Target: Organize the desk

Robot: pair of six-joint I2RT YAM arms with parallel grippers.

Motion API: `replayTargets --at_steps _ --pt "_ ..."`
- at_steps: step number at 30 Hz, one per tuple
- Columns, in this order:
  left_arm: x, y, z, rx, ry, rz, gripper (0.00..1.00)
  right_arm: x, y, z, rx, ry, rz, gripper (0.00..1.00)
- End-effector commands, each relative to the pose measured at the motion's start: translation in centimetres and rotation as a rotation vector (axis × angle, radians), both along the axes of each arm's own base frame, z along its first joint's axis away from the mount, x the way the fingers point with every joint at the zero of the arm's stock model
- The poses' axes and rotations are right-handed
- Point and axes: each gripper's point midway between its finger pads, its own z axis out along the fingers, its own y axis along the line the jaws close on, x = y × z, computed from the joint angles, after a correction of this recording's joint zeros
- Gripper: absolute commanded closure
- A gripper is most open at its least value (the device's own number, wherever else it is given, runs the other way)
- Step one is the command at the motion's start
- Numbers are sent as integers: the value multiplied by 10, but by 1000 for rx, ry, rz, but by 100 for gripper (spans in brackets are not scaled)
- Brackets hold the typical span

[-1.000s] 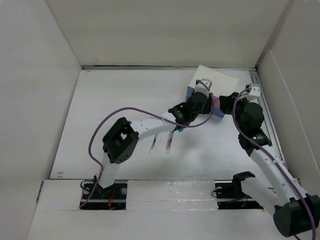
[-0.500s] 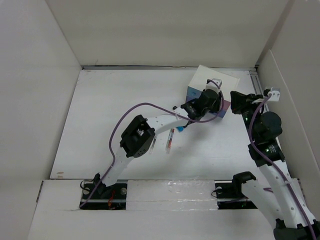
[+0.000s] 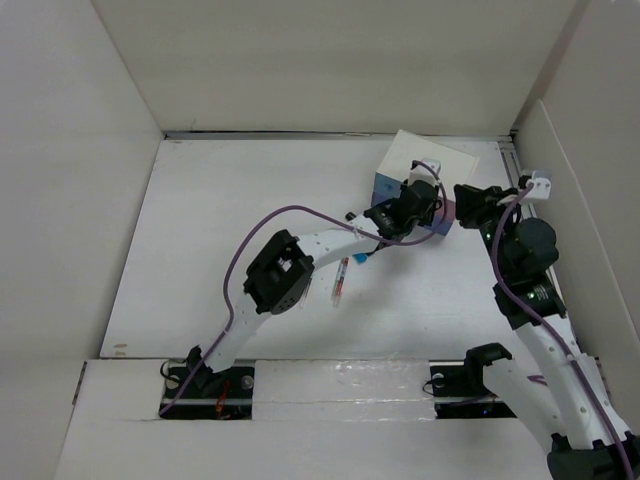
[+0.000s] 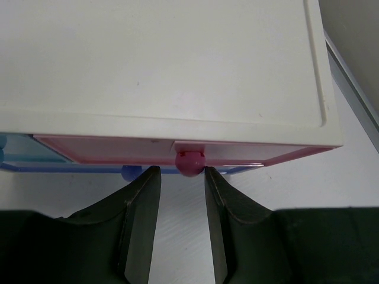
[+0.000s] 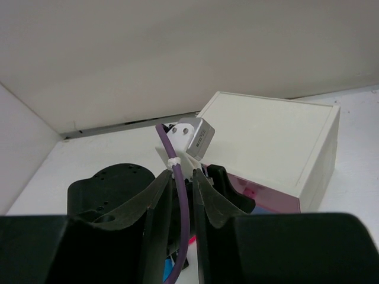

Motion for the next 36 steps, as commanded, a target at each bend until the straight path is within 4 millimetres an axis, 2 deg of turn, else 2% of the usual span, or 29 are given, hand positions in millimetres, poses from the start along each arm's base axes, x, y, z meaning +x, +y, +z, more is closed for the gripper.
replayTargets --at_steps 1,9,14,19,20,21,23,24,25,27,28,30,32,33,35,36 --pt "13 -8 32 -40 -76 13 68 -1 2 11 -4 -38 16 74" --pt "16 -16 42 -45 -103 -10 68 2 4 11 -15 -35 24 74" --pt "19 -17 39 -31 -112 -7 70 6 8 7 -16 -27 41 74" --pt "18 -15 39 -30 -111 -9 86 7 6 0 -16 -12 28 74" --pt "16 -13 36 -33 -111 -10 94 8 3 -4 -10 -5 9 74" --pt "16 -13 36 -35 -109 -9 94 8 3 -4 -10 -5 9 74" --pt "14 -10 45 -55 -121 -4 99 9 0 -9 -12 6 -10 80" --pt "12 -7 38 -45 -111 -5 100 9 -1 -8 -9 3 -14 84" --pt "10 -5 45 -56 -117 -3 100 9 -2 -9 -9 3 -17 90" --pt "8 -1 43 -55 -114 -4 100 10 -3 -10 -10 6 -25 96" --pt "6 1 49 -62 -116 -6 100 11 -4 -11 -11 14 -29 98" --pt "3 4 47 -59 -111 -10 100 13 -4 -14 -12 25 -32 99" --pt "-1 7 56 -72 -113 -16 100 16 -3 -19 -16 41 -32 100" --pt "-3 10 50 -64 -104 -19 100 17 -3 -22 -19 47 -35 100" --pt "-7 12 57 -80 -107 -29 100 19 -4 -28 -17 63 -41 100" --pt "-10 14 54 -74 -102 -34 100 20 -4 -30 -19 64 -43 100"
